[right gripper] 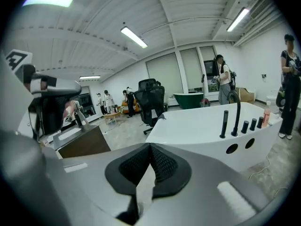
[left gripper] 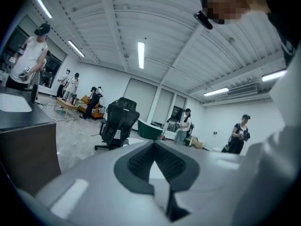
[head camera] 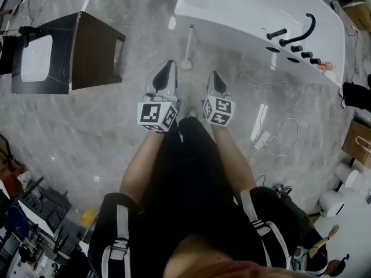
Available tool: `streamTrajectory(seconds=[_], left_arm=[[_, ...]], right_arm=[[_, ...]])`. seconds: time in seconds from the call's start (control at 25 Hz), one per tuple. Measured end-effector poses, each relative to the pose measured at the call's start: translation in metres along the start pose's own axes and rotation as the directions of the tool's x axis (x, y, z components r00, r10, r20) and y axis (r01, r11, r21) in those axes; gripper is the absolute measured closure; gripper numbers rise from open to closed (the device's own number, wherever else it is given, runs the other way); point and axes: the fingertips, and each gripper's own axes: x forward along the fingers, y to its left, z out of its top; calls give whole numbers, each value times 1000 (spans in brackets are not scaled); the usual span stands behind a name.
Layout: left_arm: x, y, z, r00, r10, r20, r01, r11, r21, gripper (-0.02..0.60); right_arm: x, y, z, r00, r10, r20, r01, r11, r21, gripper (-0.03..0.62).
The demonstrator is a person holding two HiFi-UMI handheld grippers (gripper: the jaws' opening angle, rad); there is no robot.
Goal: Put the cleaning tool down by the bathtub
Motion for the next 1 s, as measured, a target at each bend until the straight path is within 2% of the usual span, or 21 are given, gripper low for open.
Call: streamTrajectory(seconds=[0.28,0.44,0.64,1.0], left_arm=[[-27,-43,15,999,-29,-30,31,998,50,574],[-37,-55,31,996,-82,-38,84,995,60,574],[-54,-48,54,990,-134,-38,136,988,67,572],[-71,-42,86,979,-200,-29,202,975,94,574]], right_arm=[[-66,1,49,998,9,69,-11,1000,26,594],[-96,13,75,994,3,110,-8,999,43,594],[-118,41,109,987,1,161,-3,1000,11,594],[-151,69,155,966,-12,257,6,1000,22,594]])
